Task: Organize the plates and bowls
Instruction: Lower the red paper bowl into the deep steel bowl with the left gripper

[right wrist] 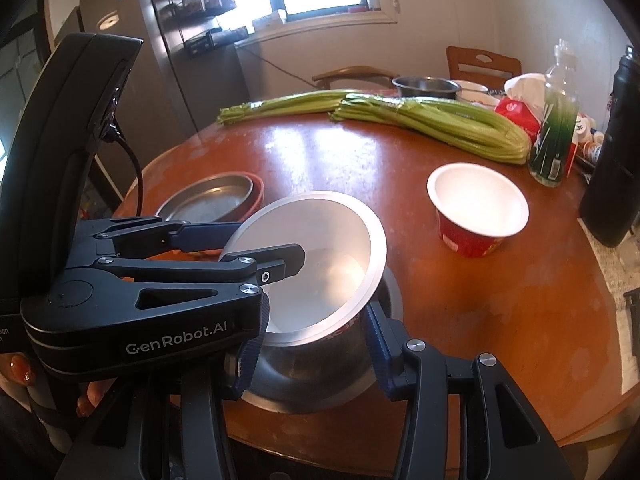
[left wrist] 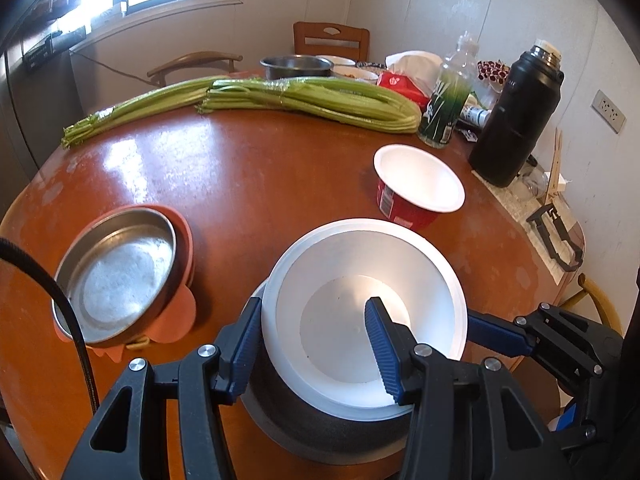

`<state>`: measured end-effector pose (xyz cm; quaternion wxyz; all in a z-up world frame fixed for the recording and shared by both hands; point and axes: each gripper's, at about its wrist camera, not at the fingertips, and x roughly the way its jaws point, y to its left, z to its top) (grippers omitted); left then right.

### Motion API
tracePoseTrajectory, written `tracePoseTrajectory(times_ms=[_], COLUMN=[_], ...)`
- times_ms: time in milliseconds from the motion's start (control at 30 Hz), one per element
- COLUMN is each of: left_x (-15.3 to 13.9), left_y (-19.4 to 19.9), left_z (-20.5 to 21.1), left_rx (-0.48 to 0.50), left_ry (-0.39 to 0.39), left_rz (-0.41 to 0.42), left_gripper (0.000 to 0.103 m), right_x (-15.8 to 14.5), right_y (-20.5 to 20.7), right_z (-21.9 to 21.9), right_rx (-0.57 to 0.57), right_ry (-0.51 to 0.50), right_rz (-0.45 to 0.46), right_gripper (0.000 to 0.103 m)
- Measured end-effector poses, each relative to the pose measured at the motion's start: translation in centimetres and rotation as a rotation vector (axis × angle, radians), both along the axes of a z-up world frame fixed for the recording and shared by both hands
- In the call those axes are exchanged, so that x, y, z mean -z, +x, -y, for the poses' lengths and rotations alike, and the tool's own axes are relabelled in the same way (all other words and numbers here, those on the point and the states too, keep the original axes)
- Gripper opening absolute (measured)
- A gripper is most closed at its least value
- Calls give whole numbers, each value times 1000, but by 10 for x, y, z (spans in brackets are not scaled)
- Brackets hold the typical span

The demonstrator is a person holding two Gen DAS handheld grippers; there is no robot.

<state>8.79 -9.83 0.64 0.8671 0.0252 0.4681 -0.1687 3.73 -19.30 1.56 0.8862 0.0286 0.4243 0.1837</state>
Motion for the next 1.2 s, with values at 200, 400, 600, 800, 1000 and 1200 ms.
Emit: tracePoseTrajectory(times_ms=[200, 400, 600, 800, 1000, 1200], left_x=[9, 14, 18, 21, 22, 22], left_y=[0, 1, 2, 3, 3, 2], left_z=[2, 3, 2, 0, -1, -4], left_rx=[-6, -4, -1, -2, 0, 0], left_ry=[4, 10, 19, 20, 25, 18], left_rz=[-19, -28, -40, -46, -49, -46], left_gripper=[51, 51, 51, 51, 52, 52], right_x=[10, 14, 16, 18, 19, 20], right_y=[0, 0, 1, 4, 6, 6], right_z=[0, -1, -2, -5, -8, -9], right_rx=[-9, -19, -30, -41, -51, -45], right_ry=[-17, -28, -35, -49, -62, -69], right_rz=[-21, -32, -42, -50, -56, -56], right_gripper=[50, 50, 50, 50, 50, 50])
